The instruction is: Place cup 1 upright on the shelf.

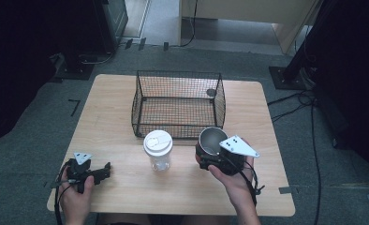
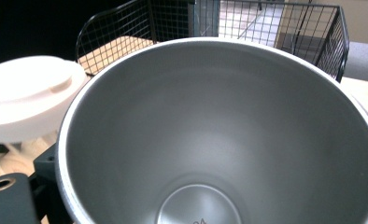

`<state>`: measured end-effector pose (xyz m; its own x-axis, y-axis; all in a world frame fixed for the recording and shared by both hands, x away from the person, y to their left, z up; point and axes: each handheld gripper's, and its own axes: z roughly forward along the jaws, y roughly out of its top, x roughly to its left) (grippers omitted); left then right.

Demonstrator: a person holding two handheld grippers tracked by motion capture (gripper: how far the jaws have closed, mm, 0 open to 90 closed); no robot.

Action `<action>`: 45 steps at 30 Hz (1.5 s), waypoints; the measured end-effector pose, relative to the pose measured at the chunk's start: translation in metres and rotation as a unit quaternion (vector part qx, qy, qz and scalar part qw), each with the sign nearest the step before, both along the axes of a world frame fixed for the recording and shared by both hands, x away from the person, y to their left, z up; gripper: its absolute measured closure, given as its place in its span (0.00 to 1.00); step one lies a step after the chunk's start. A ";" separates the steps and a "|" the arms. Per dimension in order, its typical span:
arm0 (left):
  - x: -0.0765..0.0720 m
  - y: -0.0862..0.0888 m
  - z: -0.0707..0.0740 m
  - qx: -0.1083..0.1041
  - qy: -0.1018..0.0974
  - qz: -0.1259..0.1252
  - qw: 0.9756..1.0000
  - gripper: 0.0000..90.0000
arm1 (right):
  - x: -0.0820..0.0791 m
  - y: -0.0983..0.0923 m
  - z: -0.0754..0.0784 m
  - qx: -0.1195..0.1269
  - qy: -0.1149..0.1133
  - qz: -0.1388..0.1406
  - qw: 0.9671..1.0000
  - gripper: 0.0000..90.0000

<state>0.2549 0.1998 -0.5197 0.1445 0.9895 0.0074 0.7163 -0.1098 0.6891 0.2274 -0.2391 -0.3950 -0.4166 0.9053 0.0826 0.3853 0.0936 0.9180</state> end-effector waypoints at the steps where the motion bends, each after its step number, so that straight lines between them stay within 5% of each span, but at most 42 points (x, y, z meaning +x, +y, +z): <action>1: 0.000 0.000 0.000 0.000 0.000 0.000 1.000 0.00 | 0.001 0.001 0.001 0.000 -0.001 -0.001 1.000 0.08; 26: 0.000 0.000 0.000 0.001 0.001 -0.001 1.000 0.00 | 0.035 0.018 0.039 0.005 -0.044 -0.014 0.999 0.08; 45: 0.000 0.000 0.000 0.000 0.000 0.000 1.000 0.00 | 0.086 0.034 0.046 0.001 -0.049 -0.045 0.998 0.08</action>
<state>0.2550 0.1998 -0.5197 0.1442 0.9895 0.0077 0.7160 -0.1097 0.6894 0.3133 -0.2049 -0.3489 -0.3399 0.9393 0.0466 0.3001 0.0614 0.9519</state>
